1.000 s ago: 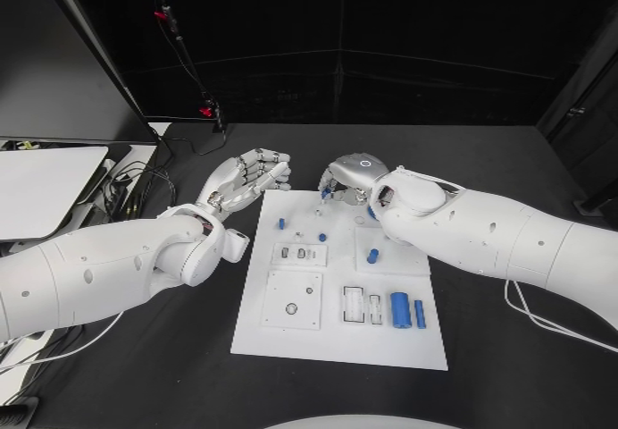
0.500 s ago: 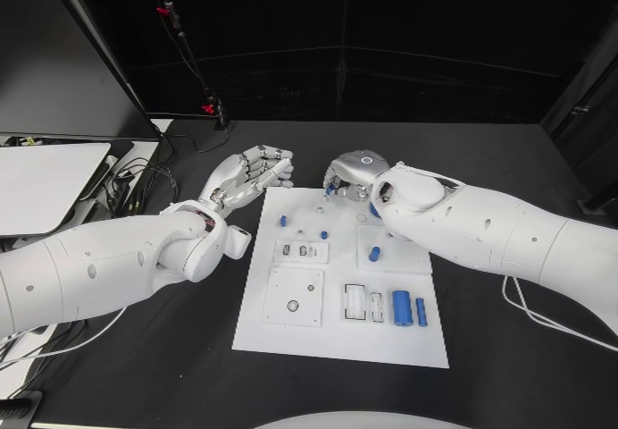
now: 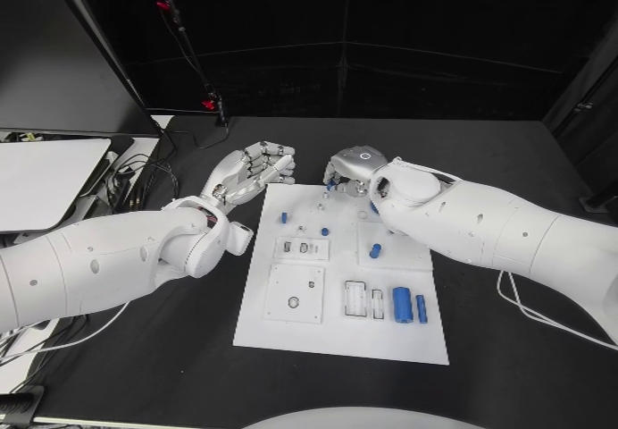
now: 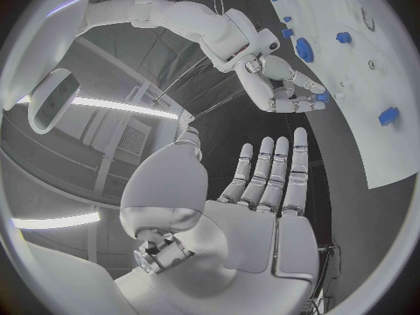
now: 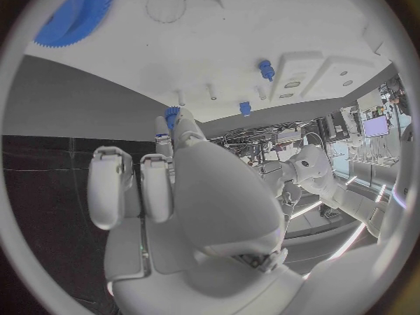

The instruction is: Assemble the parts on the task board

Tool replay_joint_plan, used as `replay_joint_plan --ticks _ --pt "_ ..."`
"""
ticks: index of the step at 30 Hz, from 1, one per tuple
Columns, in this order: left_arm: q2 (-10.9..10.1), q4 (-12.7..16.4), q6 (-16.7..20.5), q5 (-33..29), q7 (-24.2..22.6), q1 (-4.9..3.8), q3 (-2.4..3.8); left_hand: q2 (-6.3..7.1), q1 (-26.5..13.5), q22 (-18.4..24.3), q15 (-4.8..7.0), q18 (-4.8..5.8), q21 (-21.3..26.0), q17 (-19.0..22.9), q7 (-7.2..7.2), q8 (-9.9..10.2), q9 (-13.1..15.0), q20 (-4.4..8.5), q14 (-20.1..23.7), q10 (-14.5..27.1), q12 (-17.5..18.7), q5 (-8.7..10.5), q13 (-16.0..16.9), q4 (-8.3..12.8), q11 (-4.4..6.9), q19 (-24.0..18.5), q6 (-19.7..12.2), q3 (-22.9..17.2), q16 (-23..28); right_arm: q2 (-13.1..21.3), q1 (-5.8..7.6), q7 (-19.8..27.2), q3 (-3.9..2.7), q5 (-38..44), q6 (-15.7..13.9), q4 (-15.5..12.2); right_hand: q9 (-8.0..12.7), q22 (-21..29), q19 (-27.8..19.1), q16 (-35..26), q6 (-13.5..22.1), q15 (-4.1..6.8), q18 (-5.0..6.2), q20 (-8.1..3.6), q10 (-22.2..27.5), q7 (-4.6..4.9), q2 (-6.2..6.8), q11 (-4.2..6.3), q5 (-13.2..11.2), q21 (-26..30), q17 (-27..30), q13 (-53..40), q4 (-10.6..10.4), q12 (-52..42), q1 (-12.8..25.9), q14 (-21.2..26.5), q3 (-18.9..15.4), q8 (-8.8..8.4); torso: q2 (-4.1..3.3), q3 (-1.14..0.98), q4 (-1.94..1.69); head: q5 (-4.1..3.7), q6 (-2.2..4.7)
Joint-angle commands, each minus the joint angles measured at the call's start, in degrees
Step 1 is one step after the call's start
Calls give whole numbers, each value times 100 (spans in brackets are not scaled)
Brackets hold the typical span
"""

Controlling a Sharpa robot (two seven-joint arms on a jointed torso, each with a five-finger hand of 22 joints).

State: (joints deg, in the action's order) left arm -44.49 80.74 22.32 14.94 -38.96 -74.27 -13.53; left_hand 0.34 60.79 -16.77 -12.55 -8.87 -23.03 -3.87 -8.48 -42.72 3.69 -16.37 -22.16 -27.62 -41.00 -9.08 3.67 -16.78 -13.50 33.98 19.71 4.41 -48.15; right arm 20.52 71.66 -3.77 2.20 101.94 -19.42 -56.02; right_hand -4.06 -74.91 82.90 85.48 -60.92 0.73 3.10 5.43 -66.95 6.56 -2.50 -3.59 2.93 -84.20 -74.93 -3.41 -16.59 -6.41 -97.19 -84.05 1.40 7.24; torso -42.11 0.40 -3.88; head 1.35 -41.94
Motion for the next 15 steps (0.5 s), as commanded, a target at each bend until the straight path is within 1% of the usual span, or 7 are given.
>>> replay_joint_plan --ticks 1,10,15 --pt "11 -9 -74 28 -602 -7 4 -71 8 8 5 69 10 3 -772 37 -2 -3 42 5 -3 -36 -5 1 -5 -4 32 -6 -9 -36 14 39 -6 55 6 32 -3 -507 29 22 -19 -13 -54 7 -29 15 24 10 -22 -16 -190 0 8 32 -10 -373 31 -35 1 4 4 2 -19" --pt "26 -32 -79 28 -599 -7 4 -76 11 8 4 69 10 3 -772 41 -2 -3 45 7 -3 -40 -5 1 -6 -5 31 -4 -9 -104 13 62 -5 55 85 90 -2 -508 29 20 -18 -13 -54 7 -29 15 24 9 -22 -16 -184 -1 7 41 -9 -372 33 -38 6 4 4 12 -51" --pt "27 -33 -78 28 -595 -7 4 -76 11 8 4 69 10 3 -772 41 -2 -3 45 7 -3 -40 -5 1 -6 -5 31 -4 -9 -124 12 52 -5 54 151 119 0 -506 27 19 -13 -12 -54 9 -29 18 22 7 -23 -15 -181 -1 3 55 -1 -372 35 -45 6 9 1 17 -67"
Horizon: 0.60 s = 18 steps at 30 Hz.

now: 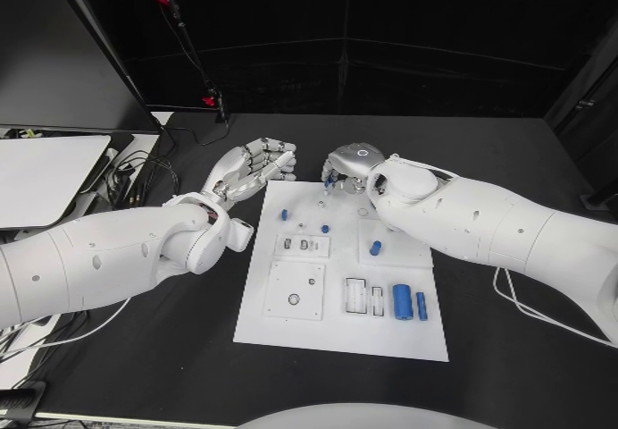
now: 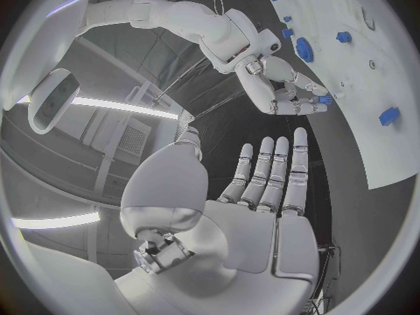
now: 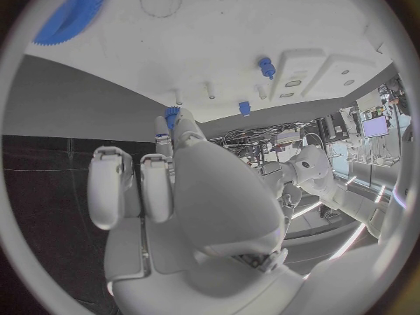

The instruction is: Assemble the parts on the task board

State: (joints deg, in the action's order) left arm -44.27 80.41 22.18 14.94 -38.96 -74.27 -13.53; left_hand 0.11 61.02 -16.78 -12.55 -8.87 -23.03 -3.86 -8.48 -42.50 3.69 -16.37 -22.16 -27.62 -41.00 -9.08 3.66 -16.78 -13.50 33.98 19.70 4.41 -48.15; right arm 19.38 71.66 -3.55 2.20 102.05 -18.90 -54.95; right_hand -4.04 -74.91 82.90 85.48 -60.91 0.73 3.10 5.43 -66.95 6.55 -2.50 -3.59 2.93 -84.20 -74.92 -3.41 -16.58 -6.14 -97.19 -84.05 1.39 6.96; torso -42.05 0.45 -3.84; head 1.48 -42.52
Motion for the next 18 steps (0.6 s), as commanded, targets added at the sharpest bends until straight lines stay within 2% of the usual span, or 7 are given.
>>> replay_joint_plan --ticks 1,9,18 --pt "8 -2 -64 28 -594 -7 3 -53 -11 9 4 70 10 3 -772 19 -2 -3 45 7 -3 -40 -4 1 -6 -5 31 -4 -9 -11 13 29 -5 43 108 16 -1 -502 24 17 -13 -11 -52 9 -30 20 22 6 -23 -12 -177 -1 1 33 4 -371 36 -20 0 3 -3 5 -10" --pt "10 -6 -57 28 -591 -7 4 -58 -8 9 4 70 11 3 -772 22 -2 -3 47 8 -3 -43 -4 0 -6 -6 30 -3 -10 -53 12 -4 -4 40 190 54 1 -503 24 22 -10 -11 -53 11 -33 21 16 5 -22 -12 -189 -2 1 46 9 -372 42 -27 0 5 4 16 -20" --pt "16 -8 -58 28 -588 -8 4 -58 -8 9 4 70 11 3 -772 22 -2 -3 47 8 -3 -43 -4 0 -6 -6 30 -3 -10 -120 11 0 -4 40 220 157 4 -501 22 20 2 -11 -52 12 -29 21 20 3 -23 -10 -184 -2 4 71 12 -371 47 -41 -3 2 -5 14 -31"
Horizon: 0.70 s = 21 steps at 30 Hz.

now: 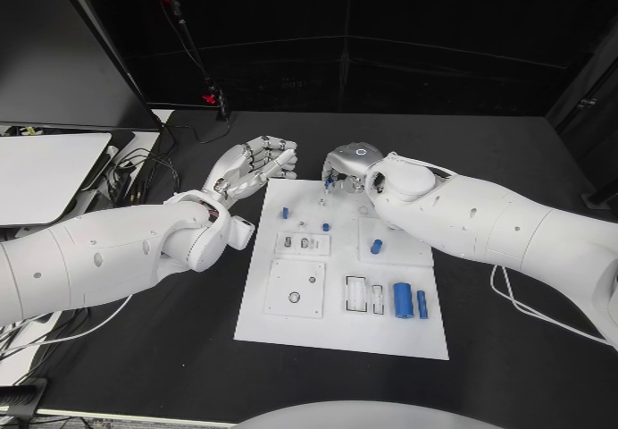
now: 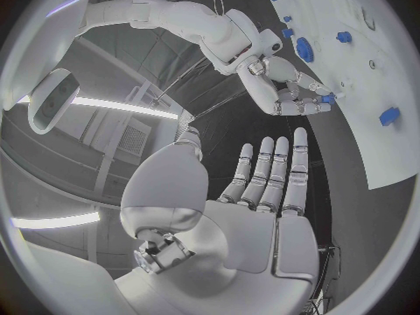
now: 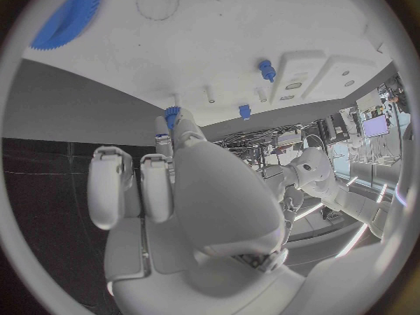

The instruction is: Assemble the parts on the task board

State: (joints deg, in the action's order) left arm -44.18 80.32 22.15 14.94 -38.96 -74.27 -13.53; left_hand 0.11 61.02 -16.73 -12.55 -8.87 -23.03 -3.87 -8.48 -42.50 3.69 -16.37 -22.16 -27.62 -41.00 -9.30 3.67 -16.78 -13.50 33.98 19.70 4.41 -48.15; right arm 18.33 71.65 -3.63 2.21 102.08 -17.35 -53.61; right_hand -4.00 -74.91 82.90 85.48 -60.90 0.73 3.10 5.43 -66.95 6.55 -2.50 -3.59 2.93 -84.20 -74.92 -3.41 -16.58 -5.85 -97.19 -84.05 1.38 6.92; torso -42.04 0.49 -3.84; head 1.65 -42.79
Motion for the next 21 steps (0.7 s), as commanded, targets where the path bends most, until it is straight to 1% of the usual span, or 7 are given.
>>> replay_joint_plan --ticks 1,4,8,15,21 --pt "9 0 -55 28 -587 -8 4 -58 -9 4 4 70 11 3 -772 22 -2 -3 47 8 -3 -20 -5 0 -6 -6 30 -3 -10 -19 12 11 -5 37 65 29 1 -501 21 20 2 -11 -52 12 -29 22 20 3 -23 -10 -183 -1 4 43 13 -371 48 -37 -4 -2 -4 -3 -4" --pt "12 -4 -57 28 -586 -8 4 -58 -9 4 4 70 11 3 -772 22 -2 -3 47 8 -3 -20 -5 0 -6 -6 30 -3 -10 -29 12 21 -5 37 65 41 1 -501 21 20 2 -11 -52 12 -29 22 20 3 -23 -10 -183 -1 4 43 13 -371 48 -37 -2 0 2 8 -25" --pt "15 -7 -61 28 -585 -8 4 -58 -9 4 4 70 11 3 -772 22 -2 -3 47 8 -3 -20 -5 0 -6 -6 30 -3 -10 -41 11 23 -5 37 80 51 1 -501 21 20 2 -11 -52 12 -29 22 20 3 -23 -10 -183 -1 4 43 13 -371 48 -37 -2 -1 3 10 -33" --pt "16 -10 -67 28 -584 -8 4 -70 0 6 2 72 12 3 -773 29 -2 -4 51 12 -3 -24 -5 1 -7 -9 27 2 -11 -62 11 2 -5 37 123 64 6 -494 16 18 20 -13 -50 15 -25 29 21 -5 -23 -5 -176 -2 0 78 32 -369 51 -59 -2 5 10 9 -45" --pt "22 -11 -65 27 -584 -8 4 -78 3 7 2 72 13 3 -774 32 -2 -4 53 13 -3 -25 -5 1 -7 -10 26 4 -12 -62 11 14 -4 32 113 60 7 -495 15 16 28 -15 -49 17 -23 30 24 -7 -22 -4 -172 -2 0 92 39 -368 53 -68 0 5 4 7 -59"
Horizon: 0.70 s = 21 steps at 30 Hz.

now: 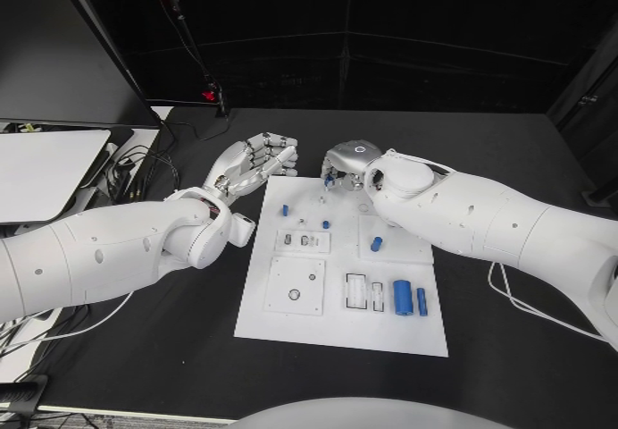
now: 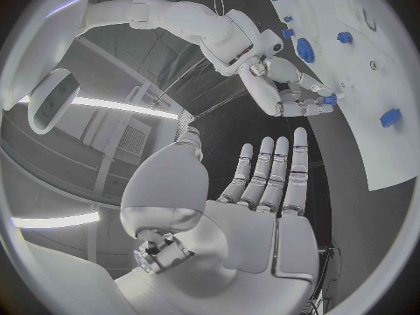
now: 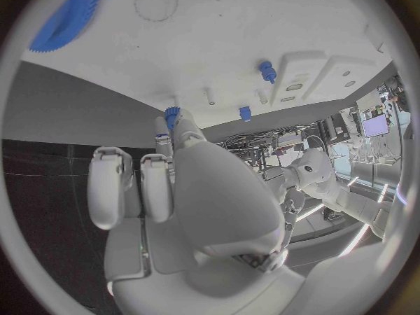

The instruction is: Assemble the parts on the task board

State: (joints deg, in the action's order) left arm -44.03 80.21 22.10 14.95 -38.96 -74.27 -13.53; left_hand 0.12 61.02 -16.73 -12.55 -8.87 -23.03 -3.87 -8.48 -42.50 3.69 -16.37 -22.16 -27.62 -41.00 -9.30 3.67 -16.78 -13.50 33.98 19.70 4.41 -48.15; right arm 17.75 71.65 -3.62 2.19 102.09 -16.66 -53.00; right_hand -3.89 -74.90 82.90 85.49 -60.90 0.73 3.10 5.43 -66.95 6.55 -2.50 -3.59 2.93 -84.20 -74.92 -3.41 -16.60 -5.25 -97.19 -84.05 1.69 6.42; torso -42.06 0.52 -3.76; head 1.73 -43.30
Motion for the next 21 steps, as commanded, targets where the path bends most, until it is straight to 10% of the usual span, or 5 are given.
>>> replay_joint_plan --ticks 1,21 --pt "7 2 -59 27 -586 -8 4 -84 5 8 2 73 13 3 -774 34 -2 -4 55 14 -4 -25 -5 2 -7 -11 26 4 -12 -2 10 15 -2 29 41 -6 -4 -495 15 16 28 -15 -49 17 -23 30 23 -7 -23 -4 -172 -2 2 33 39 -368 22 -18 -2 1 -5 -1 -11" --pt "2 -7 -53 27 -584 -9 4 -99 12 9 1 73 13 3 -774 39 -1 -3 57 16 -4 -27 -4 2 -8 -12 25 6 -14 -22 10 -19 -2 5 180 17 1 -486 8 12 50 -18 -47 21 -18 35 27 -14 -23 2 -160 -3 1 70 64 -364 24 -44 -1 1 -1 -13 -43"
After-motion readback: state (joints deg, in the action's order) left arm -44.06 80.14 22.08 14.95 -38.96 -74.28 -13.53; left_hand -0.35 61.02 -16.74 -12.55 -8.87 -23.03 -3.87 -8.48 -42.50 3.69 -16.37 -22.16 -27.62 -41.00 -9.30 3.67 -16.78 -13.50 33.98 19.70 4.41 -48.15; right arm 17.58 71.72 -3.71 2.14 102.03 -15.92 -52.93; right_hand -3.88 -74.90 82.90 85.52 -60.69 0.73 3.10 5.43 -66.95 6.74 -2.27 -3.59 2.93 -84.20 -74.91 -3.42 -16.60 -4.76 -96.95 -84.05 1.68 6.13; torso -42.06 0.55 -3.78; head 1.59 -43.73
